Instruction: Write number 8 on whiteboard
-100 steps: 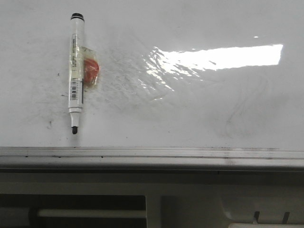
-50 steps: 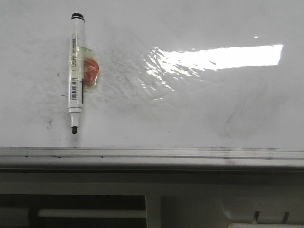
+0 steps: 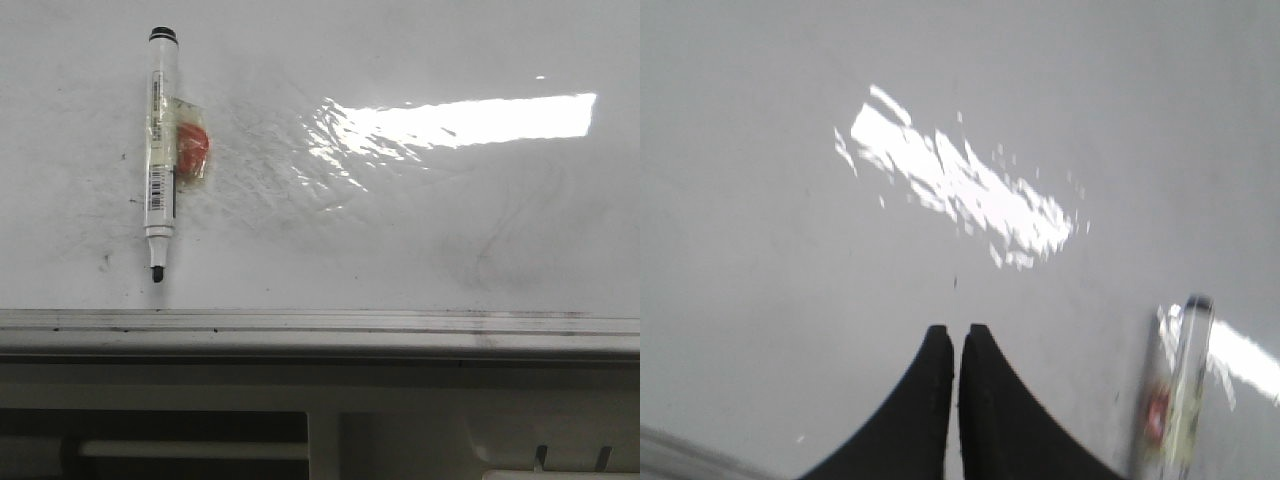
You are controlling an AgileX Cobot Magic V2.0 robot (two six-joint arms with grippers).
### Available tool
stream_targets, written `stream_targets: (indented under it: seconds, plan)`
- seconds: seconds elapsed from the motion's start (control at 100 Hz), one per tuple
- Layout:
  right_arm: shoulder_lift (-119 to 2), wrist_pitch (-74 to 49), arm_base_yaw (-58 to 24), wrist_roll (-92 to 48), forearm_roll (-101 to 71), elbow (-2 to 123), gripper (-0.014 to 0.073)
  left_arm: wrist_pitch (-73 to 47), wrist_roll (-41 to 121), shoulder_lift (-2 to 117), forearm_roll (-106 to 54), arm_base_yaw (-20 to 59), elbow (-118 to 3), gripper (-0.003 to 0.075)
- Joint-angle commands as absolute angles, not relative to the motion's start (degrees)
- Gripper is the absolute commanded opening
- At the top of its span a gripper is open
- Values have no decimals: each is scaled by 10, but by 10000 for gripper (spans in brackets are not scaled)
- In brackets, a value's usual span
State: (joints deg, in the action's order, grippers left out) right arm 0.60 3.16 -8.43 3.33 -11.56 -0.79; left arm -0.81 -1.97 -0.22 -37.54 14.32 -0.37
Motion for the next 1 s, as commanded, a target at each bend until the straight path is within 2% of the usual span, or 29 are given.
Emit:
stream_targets:
  seconds: [0.0, 0.14, 0.48, 0.55, 0.67, 0.77, 0.83, 0.88, 0.99]
  plan:
    - [18, 76, -80, 34, -131, -4, -43, 75, -26, -18, -454, 144, 19, -20]
    - [17, 44, -80, 34, -131, 20, -43, 109, -26, -18, -522, 144, 17, -20]
    - [-40, -36, -80, 34, -121, 107, -42, 107, -24, -18, -516, 144, 10, -20]
    - [-69, -80, -80, 34, -95, 141, -42, 58, -14, -12, -467, 146, -12, -20]
    - [-132, -177, -80, 34, -57, 214, -42, -105, 13, 31, -338, 148, -83, -20]
    - [-184, -242, -80, 34, -49, 279, -36, -164, 63, 88, -294, 148, -138, -18]
    - [-214, -277, -80, 28, -47, 310, 7, -179, 91, 126, -296, 148, -166, 3]
    - [-234, -298, -80, 27, -47, 333, 82, -198, 96, 167, -296, 148, -187, 53]
    - [-264, -313, -83, 27, -47, 365, 259, -254, 106, 250, -297, 148, -233, 223]
